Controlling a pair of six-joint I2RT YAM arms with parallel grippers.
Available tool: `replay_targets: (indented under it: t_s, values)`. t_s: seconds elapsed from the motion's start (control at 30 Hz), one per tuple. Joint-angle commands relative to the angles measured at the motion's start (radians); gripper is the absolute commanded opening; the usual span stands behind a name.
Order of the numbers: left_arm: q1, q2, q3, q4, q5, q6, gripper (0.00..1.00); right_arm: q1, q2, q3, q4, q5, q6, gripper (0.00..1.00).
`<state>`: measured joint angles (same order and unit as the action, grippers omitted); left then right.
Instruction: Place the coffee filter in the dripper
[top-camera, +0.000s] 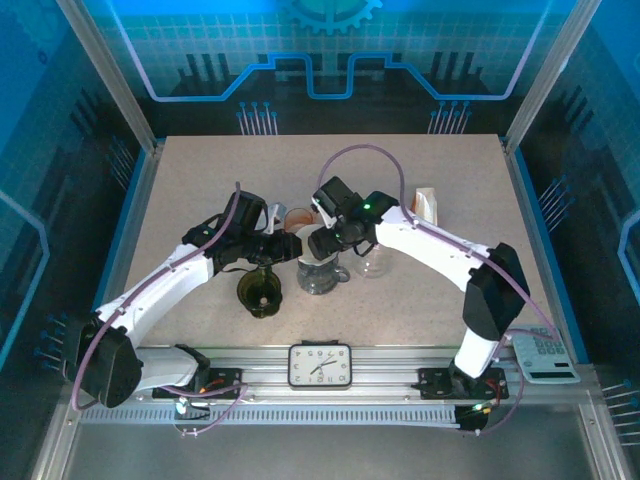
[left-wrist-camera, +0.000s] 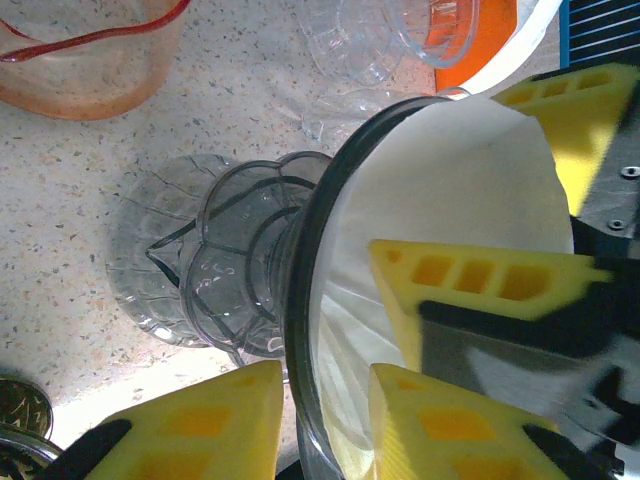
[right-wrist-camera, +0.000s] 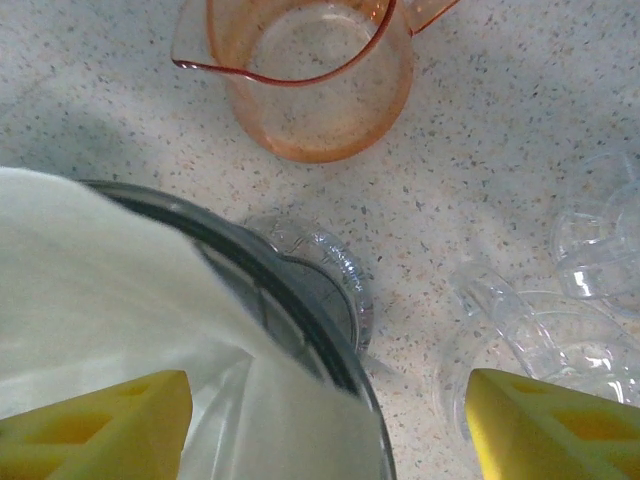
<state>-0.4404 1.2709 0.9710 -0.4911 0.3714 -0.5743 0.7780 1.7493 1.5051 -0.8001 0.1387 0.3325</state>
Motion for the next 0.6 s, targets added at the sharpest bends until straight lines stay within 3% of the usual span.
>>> replay_targets:
  t_s: [0.0, 0.3, 0.57]
  values:
    - [0.006, 0.005, -0.001, -0.001, -0.003, 0.004, 0.3, -0.006, 0.04, -0.006, -0.016, -0.004, -0.013, 0.74]
    - [0.006, 0.012, -0.005, 0.006, 0.001, 0.001, 0.3, 0.0, 0.055, -0.019, -0.011, -0.002, -0.012, 0.74]
    - [0.006, 0.011, -0.006, 0.008, 0.001, 0.0, 0.3, 0.003, -0.032, -0.001, 0.009, 0.012, -0.001, 0.74]
